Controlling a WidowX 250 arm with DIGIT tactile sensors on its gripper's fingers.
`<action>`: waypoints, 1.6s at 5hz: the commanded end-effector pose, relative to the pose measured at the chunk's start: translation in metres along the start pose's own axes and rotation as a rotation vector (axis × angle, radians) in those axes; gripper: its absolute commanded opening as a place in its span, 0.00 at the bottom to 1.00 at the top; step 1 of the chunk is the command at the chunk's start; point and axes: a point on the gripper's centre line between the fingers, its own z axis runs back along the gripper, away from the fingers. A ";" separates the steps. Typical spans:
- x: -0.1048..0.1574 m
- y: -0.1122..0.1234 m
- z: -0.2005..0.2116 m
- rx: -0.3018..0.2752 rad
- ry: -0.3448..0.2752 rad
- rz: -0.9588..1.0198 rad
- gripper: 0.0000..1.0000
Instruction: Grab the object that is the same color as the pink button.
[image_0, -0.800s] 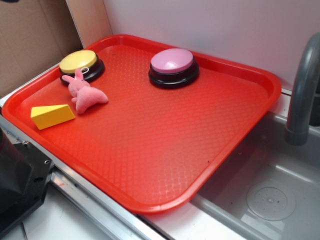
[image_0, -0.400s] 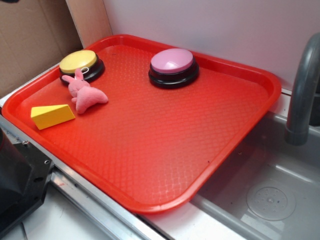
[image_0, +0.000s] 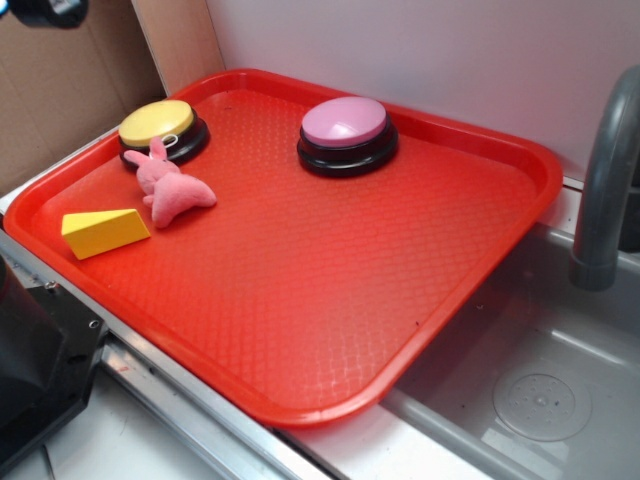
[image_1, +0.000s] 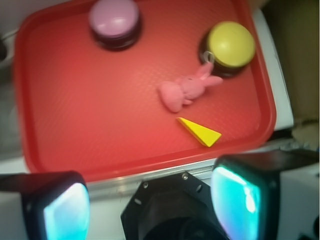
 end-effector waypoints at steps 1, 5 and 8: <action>0.024 0.026 -0.039 0.035 -0.083 0.324 1.00; 0.061 0.039 -0.137 0.116 -0.208 0.603 1.00; 0.061 0.050 -0.181 0.121 -0.168 0.625 1.00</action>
